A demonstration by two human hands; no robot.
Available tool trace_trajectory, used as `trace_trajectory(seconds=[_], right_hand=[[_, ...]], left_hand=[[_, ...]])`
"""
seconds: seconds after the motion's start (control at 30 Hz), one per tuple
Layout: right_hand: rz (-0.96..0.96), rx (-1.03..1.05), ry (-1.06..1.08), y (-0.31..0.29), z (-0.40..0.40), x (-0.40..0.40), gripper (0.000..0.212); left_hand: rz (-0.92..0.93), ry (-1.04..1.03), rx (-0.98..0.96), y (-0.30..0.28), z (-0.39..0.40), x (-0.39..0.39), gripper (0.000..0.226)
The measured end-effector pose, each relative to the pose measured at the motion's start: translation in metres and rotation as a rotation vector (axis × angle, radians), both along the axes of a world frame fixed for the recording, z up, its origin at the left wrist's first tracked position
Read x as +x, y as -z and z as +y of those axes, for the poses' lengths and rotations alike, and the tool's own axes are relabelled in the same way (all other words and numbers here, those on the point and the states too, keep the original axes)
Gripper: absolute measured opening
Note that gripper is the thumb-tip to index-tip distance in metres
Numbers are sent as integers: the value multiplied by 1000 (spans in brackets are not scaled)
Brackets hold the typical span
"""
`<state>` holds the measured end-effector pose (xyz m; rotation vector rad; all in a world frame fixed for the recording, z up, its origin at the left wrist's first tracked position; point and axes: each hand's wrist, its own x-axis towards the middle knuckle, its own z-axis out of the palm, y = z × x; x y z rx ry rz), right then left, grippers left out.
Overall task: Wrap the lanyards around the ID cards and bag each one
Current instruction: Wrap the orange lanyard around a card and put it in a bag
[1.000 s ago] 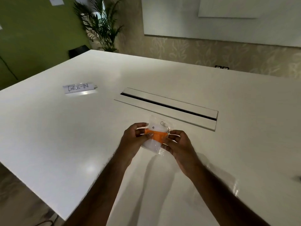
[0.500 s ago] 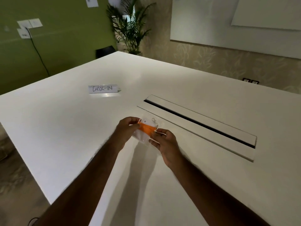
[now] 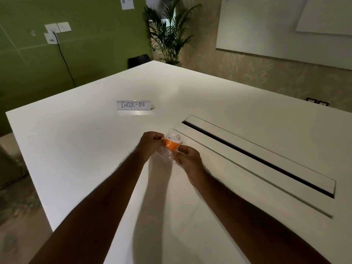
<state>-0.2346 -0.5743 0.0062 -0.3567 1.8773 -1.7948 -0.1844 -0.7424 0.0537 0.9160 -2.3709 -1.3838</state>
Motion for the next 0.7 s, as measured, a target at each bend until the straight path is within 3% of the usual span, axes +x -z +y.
trace_trajectory(seconds=[0.27,0.7], right_hand=[[-15,99,-20,10,-20,-19,23],[-38,184,-65,6,-32,-28,40]], left_hand=[[9,-47,30,15,-10,-25,35],[-94,20,-145,24,-10,-35,28]])
